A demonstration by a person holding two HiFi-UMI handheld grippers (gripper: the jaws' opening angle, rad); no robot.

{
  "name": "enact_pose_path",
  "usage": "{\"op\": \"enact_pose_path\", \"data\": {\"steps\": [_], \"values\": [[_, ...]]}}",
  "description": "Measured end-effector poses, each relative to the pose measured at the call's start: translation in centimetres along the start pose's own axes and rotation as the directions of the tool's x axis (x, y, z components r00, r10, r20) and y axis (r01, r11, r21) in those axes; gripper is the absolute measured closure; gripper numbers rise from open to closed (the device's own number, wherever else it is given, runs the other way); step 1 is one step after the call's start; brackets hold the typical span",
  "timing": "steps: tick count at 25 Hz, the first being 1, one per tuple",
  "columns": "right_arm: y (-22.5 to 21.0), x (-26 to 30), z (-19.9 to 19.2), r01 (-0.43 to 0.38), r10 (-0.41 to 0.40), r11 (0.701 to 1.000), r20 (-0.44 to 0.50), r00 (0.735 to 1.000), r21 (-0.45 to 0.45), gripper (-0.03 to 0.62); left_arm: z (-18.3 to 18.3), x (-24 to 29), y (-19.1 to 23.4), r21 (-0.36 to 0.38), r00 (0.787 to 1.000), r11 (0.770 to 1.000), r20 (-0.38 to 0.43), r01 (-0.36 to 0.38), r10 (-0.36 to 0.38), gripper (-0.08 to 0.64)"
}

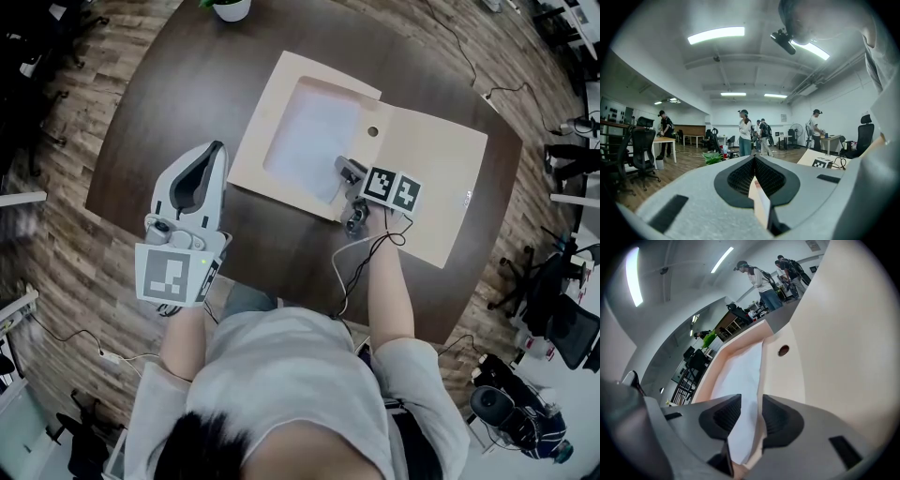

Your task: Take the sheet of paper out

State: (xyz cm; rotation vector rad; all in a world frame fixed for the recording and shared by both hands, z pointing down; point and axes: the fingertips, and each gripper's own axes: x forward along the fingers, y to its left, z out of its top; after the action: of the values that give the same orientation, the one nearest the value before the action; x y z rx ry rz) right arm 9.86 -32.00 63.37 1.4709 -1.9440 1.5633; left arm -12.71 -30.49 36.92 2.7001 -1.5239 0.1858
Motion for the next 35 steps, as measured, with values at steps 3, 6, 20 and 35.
{"op": "enact_pose_path", "data": {"steps": [3,6,20,35], "values": [[-0.2,0.2,0.0,-0.003,0.003,1.0,-0.002,1.0,0.021,0.462,-0.1,0.1,0.1,-0.001,1.0,1.0,-0.003,-0.002,0.002,0.563],[-0.2,0.4,0.1,-0.014,0.014,0.999,-0.006,1.0,0.033,0.462,-0.2,0.2,0.3,-0.003,1.0,1.0,-0.006,-0.005,0.005,0.563],[0.0,1.0,0.6,-0.078,0.078,0.994,-0.003,0.997,0.081,0.462,-0.5,0.6,0.5,-0.003,1.0,1.0,-0.012,-0.002,0.002,0.563],[2.9,2.1,-0.9,-0.201,0.209,0.972,-0.063,0.976,0.119,0.463,-0.6,0.7,1.0,0.002,1.0,1.0,-0.014,-0.002,0.002,0.563]]}}
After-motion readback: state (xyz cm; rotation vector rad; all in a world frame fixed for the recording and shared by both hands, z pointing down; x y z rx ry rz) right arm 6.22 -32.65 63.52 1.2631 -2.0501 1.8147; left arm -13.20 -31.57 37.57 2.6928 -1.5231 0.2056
